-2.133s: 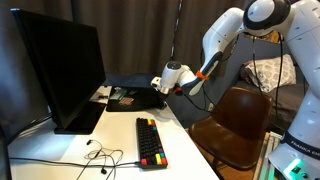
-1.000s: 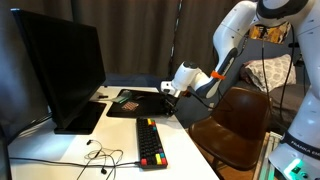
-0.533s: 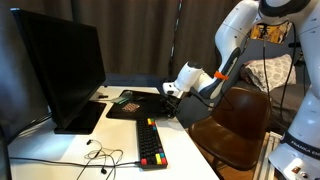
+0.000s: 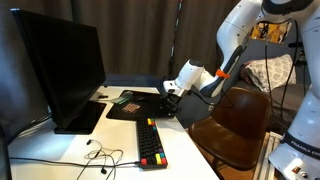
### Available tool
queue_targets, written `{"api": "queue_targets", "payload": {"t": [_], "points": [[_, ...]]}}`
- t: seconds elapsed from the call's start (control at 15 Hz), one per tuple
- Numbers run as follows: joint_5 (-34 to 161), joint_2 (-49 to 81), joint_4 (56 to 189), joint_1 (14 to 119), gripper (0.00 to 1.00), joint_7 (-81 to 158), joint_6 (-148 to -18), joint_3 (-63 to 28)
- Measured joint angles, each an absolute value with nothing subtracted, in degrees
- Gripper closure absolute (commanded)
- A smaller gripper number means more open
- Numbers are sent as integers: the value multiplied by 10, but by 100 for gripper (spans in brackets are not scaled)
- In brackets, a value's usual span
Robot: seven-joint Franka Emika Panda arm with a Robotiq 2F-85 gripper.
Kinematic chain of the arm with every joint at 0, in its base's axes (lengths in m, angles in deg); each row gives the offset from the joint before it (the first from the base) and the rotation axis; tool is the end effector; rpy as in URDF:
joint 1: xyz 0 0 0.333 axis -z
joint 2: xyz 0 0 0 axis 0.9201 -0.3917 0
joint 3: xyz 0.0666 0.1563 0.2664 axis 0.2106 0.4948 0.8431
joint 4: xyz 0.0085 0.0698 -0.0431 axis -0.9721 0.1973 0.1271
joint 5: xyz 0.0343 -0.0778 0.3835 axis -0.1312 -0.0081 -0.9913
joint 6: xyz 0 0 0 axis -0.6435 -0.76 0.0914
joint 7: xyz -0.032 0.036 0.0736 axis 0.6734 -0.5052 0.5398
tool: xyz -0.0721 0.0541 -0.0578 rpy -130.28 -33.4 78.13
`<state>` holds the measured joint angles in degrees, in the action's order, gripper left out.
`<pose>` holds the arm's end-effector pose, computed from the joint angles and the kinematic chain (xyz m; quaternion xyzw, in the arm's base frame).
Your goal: Move the black mouse pad to the left
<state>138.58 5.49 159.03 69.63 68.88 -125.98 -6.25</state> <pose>0.5014 0.1260 0.1716 0.5862 0.7842 0.1384 0.1491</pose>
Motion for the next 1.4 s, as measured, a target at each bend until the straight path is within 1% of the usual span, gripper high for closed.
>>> {"api": "queue_targets", "payload": {"t": [0.13,0.2,0.27,0.6,1.07,1.27,1.4], "points": [[1372,73,1606,701,13,689,-1262,-56],[1356,84,1616,706,5,689,-1262,-52],[1337,95,1626,713,1,690,-1262,-47],[1194,135,1670,771,0,695,-1257,0],[986,183,1678,832,0,664,-1232,86],[908,200,1673,839,0,635,-1207,114],[891,206,1669,836,0,621,-1197,124]]}}
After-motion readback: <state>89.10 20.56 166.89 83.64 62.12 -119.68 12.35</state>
